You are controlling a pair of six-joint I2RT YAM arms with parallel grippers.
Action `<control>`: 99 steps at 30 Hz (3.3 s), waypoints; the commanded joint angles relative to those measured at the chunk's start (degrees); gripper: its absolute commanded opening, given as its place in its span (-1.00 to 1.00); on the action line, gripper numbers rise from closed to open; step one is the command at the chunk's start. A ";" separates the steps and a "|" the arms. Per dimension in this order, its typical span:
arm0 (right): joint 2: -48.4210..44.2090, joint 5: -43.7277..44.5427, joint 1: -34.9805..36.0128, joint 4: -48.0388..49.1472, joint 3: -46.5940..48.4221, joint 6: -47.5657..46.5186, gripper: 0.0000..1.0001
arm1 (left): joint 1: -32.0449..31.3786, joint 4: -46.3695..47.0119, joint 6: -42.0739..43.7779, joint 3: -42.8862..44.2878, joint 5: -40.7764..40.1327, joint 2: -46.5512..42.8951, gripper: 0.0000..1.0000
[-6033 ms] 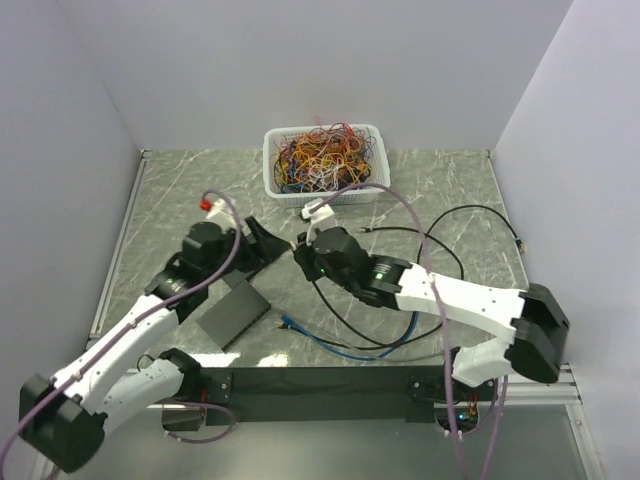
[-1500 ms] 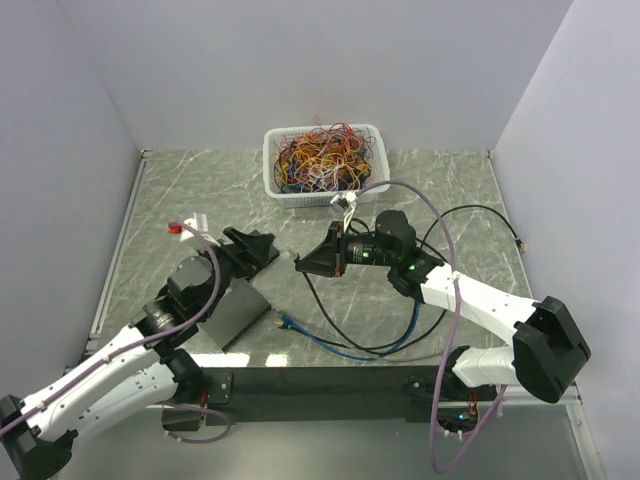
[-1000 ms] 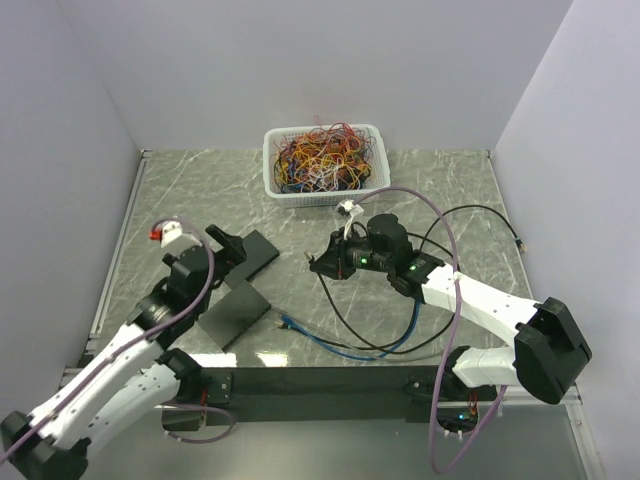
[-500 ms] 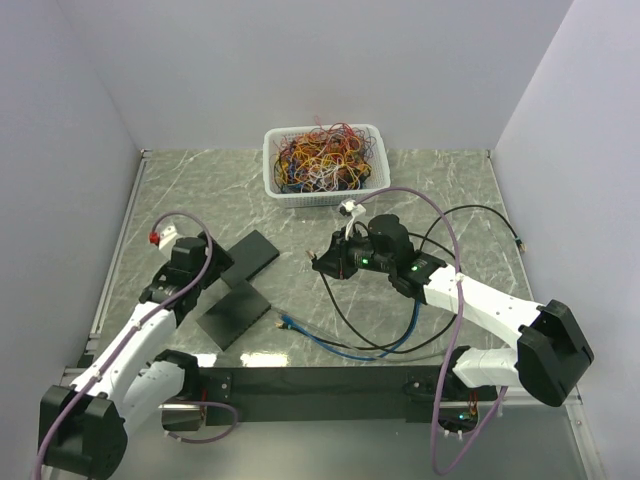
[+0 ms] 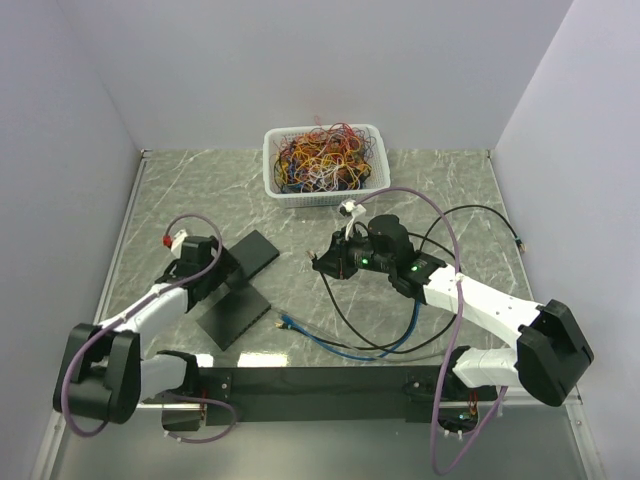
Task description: Insert the plug into the switch port
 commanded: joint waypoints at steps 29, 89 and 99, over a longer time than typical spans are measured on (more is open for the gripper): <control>7.49 2.50 -0.03 1.95 0.88 -1.08 -1.00 | -3.98 7.23 2.41 8.14 -4.06 5.31 0.88; 44.49 37.57 19.39 -24.85 35.77 -11.37 -1.00 | -4.33 28.50 11.29 7.88 16.60 22.53 0.97; 46.42 39.06 19.39 -23.97 38.06 -10.84 -1.00 | -4.33 28.33 12.43 8.58 14.76 24.55 0.96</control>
